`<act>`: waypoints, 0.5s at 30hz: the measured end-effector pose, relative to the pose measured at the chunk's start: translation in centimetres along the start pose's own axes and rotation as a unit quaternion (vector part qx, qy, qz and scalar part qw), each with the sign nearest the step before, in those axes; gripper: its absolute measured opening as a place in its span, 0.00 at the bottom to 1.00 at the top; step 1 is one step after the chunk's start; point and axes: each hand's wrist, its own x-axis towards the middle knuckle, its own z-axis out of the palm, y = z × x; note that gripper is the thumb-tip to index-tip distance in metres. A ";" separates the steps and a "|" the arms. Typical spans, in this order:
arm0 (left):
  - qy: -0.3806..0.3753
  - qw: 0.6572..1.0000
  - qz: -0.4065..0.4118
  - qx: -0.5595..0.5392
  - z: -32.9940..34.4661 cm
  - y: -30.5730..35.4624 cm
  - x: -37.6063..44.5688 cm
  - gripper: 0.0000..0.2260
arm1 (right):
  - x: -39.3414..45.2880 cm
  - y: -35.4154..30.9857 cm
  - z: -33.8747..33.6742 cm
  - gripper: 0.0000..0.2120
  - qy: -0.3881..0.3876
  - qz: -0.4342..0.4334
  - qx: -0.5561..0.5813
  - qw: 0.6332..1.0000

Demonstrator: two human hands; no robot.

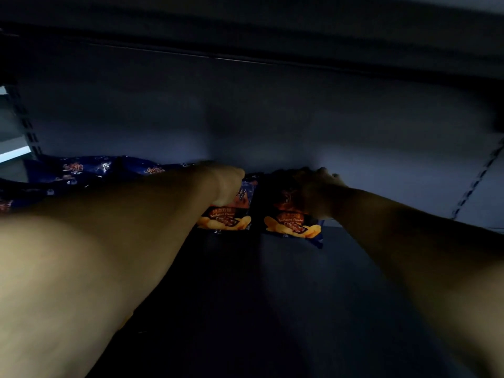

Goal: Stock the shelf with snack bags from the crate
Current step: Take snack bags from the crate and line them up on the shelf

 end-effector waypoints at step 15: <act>0.079 0.996 -0.033 -0.008 0.9 0.8 0.1 0.26 | -1.8 -1.3 0.9 0.32 0.086 0.023 0.084 0.992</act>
